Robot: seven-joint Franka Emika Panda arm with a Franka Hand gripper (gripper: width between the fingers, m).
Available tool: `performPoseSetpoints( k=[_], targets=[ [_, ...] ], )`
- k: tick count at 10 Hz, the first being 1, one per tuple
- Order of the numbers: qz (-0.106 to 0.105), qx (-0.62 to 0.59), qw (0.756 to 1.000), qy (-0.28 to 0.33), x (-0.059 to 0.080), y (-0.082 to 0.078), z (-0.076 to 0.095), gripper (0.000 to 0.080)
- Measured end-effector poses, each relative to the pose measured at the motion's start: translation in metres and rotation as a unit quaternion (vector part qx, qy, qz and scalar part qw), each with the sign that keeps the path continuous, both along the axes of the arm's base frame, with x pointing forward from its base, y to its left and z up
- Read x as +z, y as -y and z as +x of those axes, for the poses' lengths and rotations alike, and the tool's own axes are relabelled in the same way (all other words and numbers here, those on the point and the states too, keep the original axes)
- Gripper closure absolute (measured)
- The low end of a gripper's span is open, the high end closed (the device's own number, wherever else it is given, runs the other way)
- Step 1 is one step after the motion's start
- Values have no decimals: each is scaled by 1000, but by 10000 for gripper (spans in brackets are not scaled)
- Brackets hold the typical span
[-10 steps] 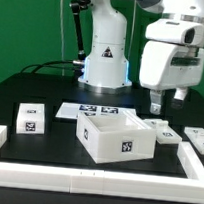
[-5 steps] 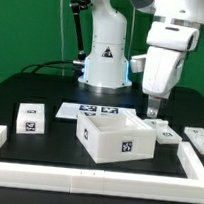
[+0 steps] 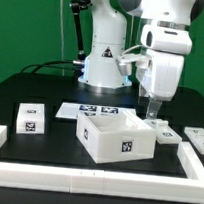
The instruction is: Assemble cabinet
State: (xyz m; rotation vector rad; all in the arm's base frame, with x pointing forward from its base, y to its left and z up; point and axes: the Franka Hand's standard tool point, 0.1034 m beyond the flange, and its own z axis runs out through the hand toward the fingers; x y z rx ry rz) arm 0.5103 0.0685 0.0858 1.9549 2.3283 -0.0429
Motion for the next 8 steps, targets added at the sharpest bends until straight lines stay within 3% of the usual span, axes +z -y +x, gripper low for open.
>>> performPoseSetpoints(
  k=[5, 8],
  targets=[
    [-4, 37, 999, -10, -2, 5, -5, 1],
    [-8, 98, 995, -27, 0, 27, -37, 1]
  ],
)
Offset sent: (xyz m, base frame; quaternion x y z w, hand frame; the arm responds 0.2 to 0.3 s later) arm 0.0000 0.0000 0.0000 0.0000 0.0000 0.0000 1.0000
